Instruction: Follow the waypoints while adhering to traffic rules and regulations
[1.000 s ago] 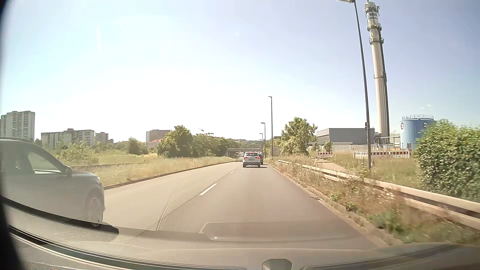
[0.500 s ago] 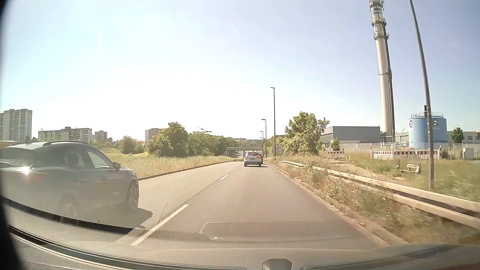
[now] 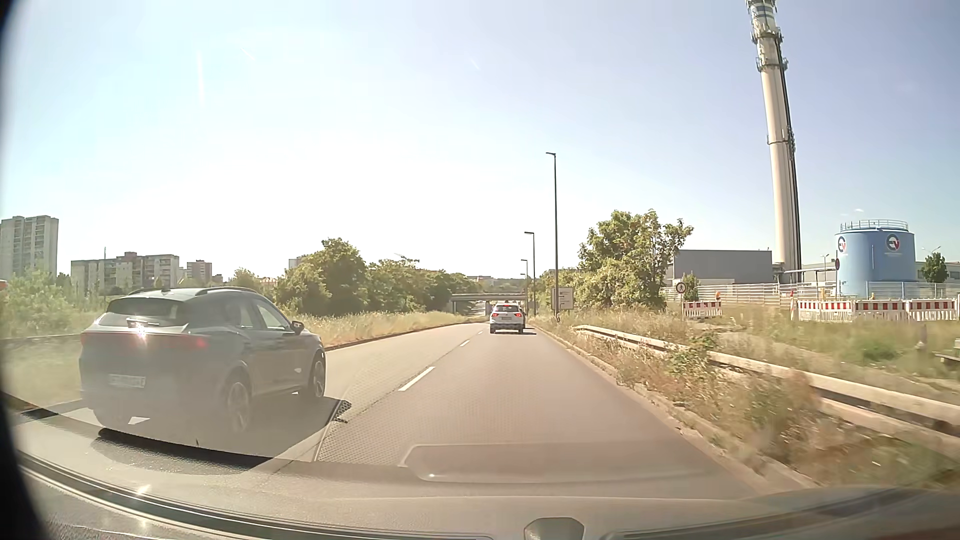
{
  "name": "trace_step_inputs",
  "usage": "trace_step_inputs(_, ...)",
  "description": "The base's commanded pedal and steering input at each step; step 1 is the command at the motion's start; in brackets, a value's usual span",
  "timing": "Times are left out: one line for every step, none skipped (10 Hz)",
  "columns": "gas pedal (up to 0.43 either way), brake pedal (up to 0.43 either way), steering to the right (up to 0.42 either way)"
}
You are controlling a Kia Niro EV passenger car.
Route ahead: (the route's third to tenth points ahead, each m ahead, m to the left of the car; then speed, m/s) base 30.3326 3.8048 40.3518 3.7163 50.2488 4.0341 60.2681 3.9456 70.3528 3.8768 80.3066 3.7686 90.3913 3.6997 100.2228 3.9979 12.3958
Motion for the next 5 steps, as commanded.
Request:
trace_step_inputs(0.079, 0.024, 0.000)
trace_step_inputs(0.130, 0.024, 0.000)
trace_step_inputs(0.138, 0.024, 0.000)
trace_step_inputs(0.138, 0.024, 0.000)
trace_step_inputs(0.150, 0.024, 0.000)
